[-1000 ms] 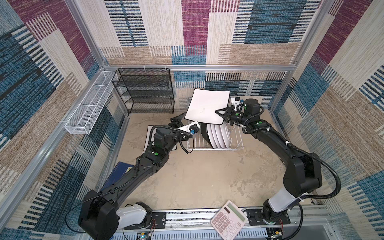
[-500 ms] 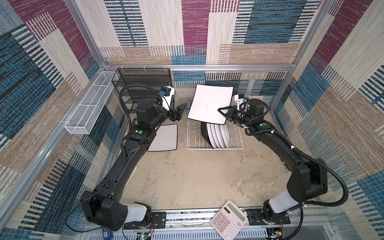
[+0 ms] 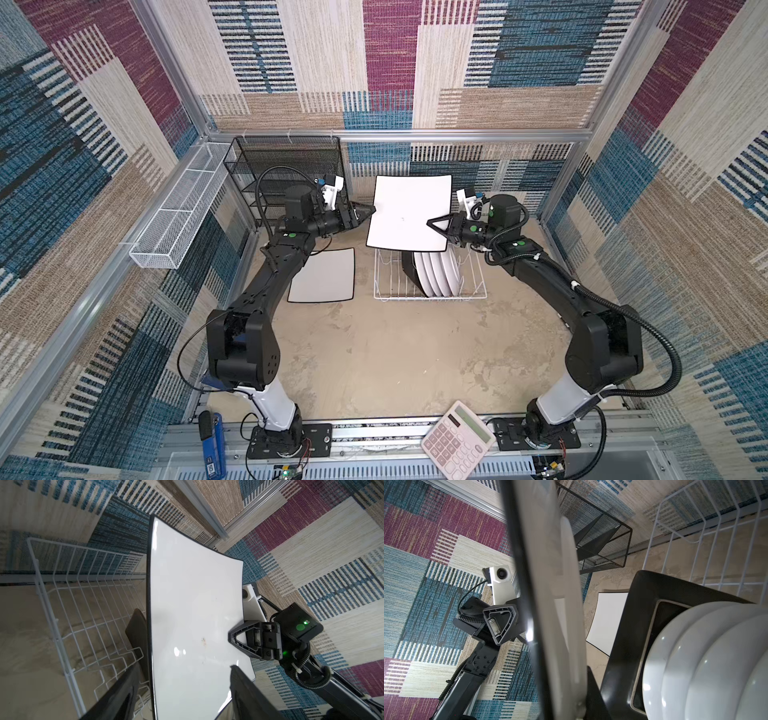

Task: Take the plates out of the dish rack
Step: 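Move the left gripper to the plate's edge nearest it and close on it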

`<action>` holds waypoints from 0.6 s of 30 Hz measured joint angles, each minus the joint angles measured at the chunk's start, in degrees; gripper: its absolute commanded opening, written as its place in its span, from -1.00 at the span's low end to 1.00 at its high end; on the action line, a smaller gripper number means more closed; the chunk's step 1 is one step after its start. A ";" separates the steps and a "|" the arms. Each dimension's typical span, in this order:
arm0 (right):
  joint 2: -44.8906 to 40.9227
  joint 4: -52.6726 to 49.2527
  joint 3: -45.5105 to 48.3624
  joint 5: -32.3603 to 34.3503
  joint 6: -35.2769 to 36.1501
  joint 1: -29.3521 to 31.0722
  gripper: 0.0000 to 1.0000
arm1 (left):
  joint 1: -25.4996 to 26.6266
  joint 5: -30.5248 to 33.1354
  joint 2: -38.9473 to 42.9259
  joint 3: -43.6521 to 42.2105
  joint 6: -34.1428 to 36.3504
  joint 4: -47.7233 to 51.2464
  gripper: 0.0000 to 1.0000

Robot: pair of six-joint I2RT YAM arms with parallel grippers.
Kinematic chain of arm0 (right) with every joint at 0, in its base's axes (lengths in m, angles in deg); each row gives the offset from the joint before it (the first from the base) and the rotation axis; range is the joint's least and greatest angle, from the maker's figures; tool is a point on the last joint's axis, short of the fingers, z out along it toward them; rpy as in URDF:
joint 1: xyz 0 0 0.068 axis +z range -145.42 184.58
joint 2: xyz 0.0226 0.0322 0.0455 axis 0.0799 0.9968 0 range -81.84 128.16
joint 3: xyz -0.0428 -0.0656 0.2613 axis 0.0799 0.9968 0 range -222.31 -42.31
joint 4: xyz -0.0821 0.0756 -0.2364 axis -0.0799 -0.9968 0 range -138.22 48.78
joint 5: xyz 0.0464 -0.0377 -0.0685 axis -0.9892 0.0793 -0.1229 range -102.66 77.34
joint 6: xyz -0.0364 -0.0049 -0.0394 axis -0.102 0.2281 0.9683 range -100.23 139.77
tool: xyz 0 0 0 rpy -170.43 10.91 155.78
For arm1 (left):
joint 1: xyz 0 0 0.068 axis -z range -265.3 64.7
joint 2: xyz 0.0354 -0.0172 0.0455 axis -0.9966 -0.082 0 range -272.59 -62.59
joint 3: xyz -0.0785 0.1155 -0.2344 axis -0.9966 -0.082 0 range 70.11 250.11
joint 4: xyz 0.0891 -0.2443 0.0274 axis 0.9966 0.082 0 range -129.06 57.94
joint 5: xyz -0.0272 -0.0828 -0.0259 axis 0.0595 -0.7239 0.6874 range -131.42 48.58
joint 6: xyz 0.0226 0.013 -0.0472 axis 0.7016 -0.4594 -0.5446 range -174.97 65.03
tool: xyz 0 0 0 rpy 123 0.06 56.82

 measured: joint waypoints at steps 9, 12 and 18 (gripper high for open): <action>2.56 0.83 -1.75 -4.39 0.20 0.00 -1.00 | 0.28 -6.88 -5.77 5.99 -1.33 4.00 0.38; 2.86 0.92 -1.75 -5.40 0.20 0.00 -1.00 | 0.52 -8.22 -6.67 6.67 -1.20 7.10 0.28; 3.78 3.21 -1.73 -6.86 0.17 0.17 -1.00 | 1.22 -10.16 -7.32 6.78 -1.20 9.66 0.02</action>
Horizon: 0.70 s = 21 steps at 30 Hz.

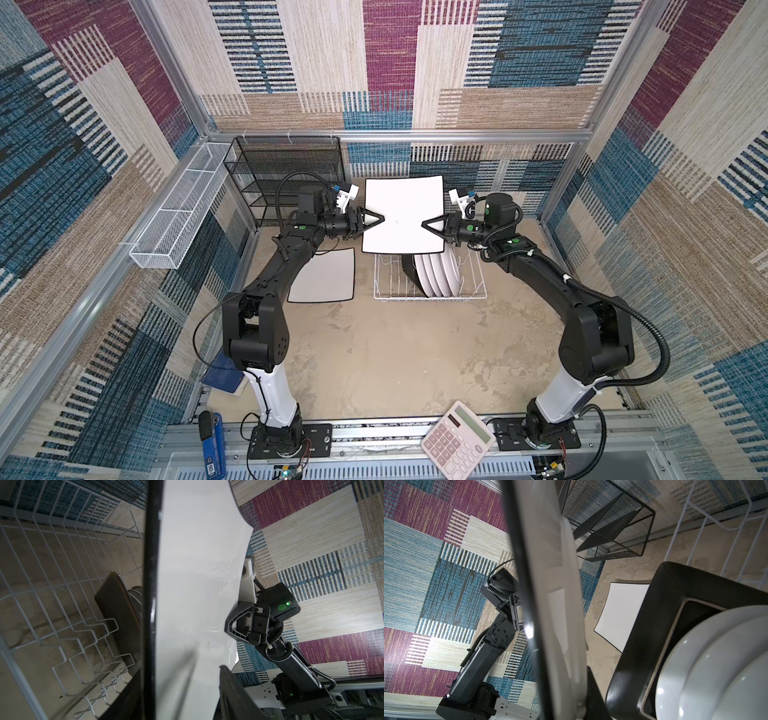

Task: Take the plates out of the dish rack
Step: 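Move the left gripper to the plate's edge nearest it and close on it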

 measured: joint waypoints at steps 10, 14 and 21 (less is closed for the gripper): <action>1.38 2.95 0.52 -3.23 0.22 0.09 -1.00 | 0.11 -2.16 0.07 -0.22 0.00 0.90 -0.57; 1.22 5.25 2.32 -4.79 -0.79 -0.09 -0.93 | -0.13 -4.61 0.55 -0.26 0.24 2.45 -0.85; 0.02 6.88 4.09 -6.97 -1.53 -0.28 -0.66 | -0.37 -7.48 2.32 -0.72 1.90 3.78 -1.00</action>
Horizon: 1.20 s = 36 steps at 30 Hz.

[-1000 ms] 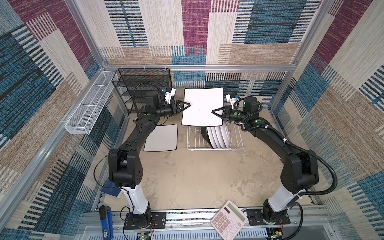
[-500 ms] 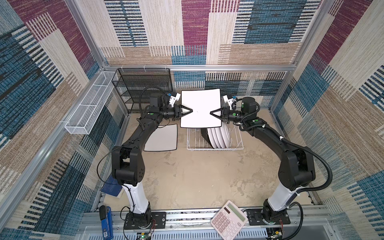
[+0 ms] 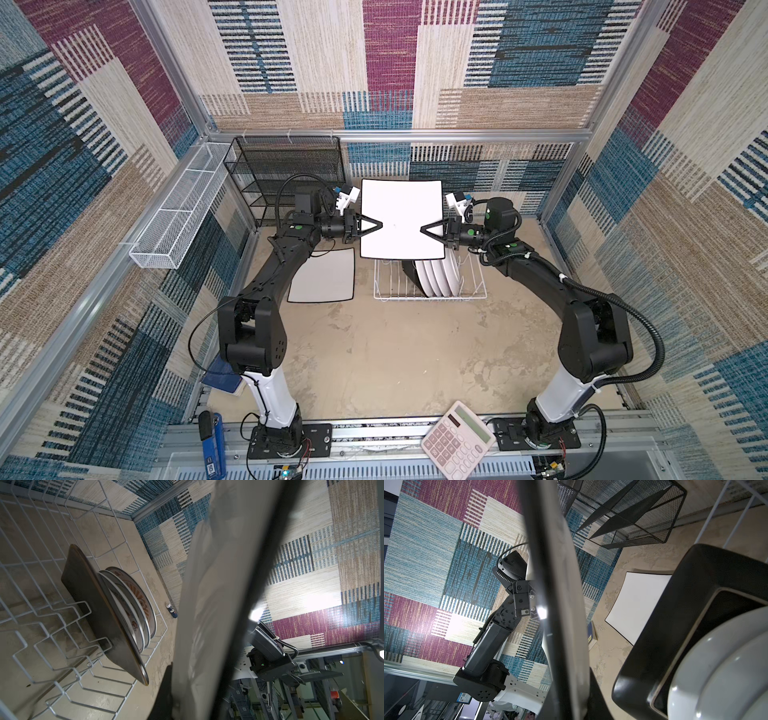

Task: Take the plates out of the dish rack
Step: 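Move the left gripper to the plate's edge nearest it and close on it, then open the right gripper while the left carries the plate toward the mesh shelf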

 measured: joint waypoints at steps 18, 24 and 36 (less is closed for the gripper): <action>-9.35 -4.13 1.57 15.82 11.30 0.42 0.99 | -0.76 8.81 5.18 1.88 4.42 11.06 -1.00; -12.74 -7.87 0.57 22.29 20.79 0.44 0.98 | -1.49 16.76 6.97 6.69 9.42 20.63 -1.00; -16.98 -13.31 1.25 29.33 43.71 5.68 0.98 | -4.46 32.24 9.49 19.26 20.17 41.59 -1.00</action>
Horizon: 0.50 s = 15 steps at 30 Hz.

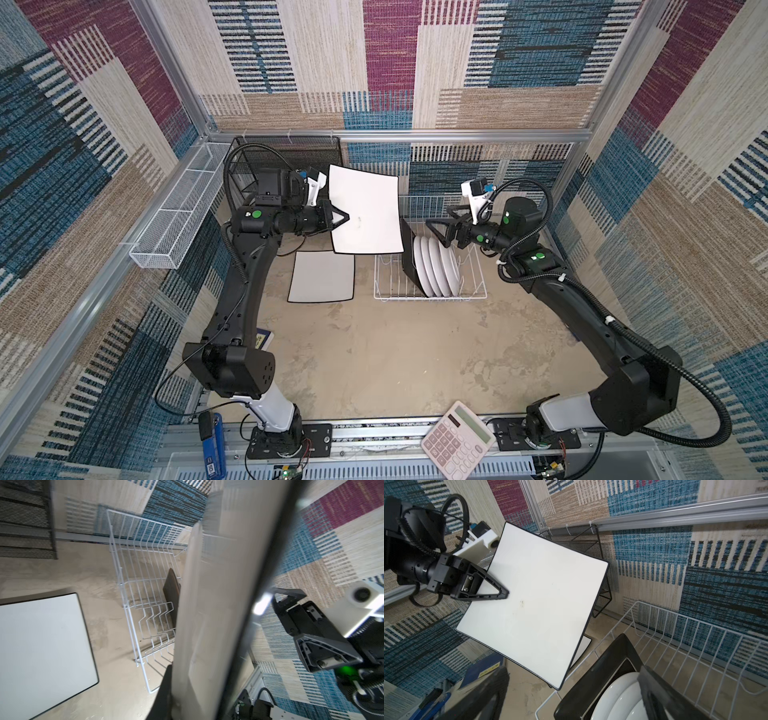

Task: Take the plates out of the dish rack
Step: 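Open the right gripper while the left carries the plate toward the mesh shelf, then lower the white square plate onto the first plate with the left gripper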

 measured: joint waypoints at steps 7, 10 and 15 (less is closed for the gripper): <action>0.37 -2.71 0.02 3.13 7.93 4.61 0.98 | -3.34 8.63 -0.70 4.70 5.86 12.22 -1.00; 0.87 -3.82 0.00 4.66 10.10 5.70 0.99 | -4.70 11.61 -1.27 5.31 8.70 15.43 -1.00; 1.92 -6.01 -0.72 5.29 13.00 7.23 0.99 | -6.34 14.36 -2.75 5.40 11.17 18.58 -1.00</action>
